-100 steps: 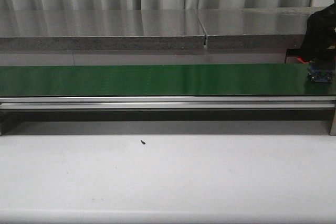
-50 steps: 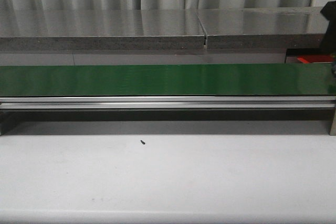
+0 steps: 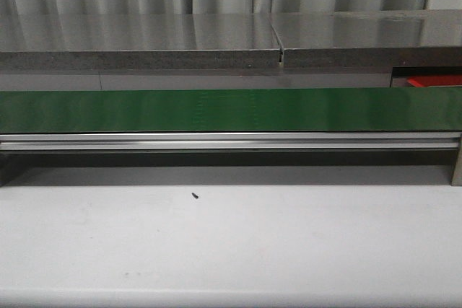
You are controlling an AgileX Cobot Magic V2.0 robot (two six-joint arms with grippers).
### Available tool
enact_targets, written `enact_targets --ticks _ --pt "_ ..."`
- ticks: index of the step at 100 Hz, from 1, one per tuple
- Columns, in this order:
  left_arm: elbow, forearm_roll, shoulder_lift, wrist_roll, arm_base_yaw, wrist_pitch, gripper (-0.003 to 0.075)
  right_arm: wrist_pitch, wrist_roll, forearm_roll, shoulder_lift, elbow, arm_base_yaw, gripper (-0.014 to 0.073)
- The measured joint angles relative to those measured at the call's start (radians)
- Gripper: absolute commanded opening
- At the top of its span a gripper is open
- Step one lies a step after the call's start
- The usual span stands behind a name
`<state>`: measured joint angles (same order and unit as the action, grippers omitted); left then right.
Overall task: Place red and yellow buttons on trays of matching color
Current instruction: 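Lower the yellow button into the yellow tray and open the right gripper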
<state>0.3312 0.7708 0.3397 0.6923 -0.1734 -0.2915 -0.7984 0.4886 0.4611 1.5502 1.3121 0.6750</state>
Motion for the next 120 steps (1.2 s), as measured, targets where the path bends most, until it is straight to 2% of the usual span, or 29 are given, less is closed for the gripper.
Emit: enact_targets --ticks 20,46,59,80,111,120 --pt "0.0 0.0 0.0 0.0 0.0 0.0 -0.0019 0.019 -0.017 0.0 0.0 -0.097 0.081 0.0069" --pt "0.0 0.0 0.0 0.0 0.0 0.0 -0.0019 0.167 -0.017 0.004 0.0 -0.275 0.083 0.0069" --pt "0.0 0.0 0.0 0.0 0.0 0.0 -0.0019 0.248 -0.011 0.047 0.002 -0.342 0.083 0.0069" --pt "0.0 0.0 0.0 0.0 0.0 0.0 -0.0019 0.291 0.048 0.123 0.058 -0.351 0.048 0.0069" --pt "0.0 0.0 0.0 0.0 0.0 0.0 -0.0019 0.318 0.07 0.137 0.151 -0.351 0.012 0.0069" --pt "0.0 0.0 0.0 0.0 0.0 0.0 -0.0019 0.324 0.079 0.137 0.163 -0.351 0.012 0.0108"
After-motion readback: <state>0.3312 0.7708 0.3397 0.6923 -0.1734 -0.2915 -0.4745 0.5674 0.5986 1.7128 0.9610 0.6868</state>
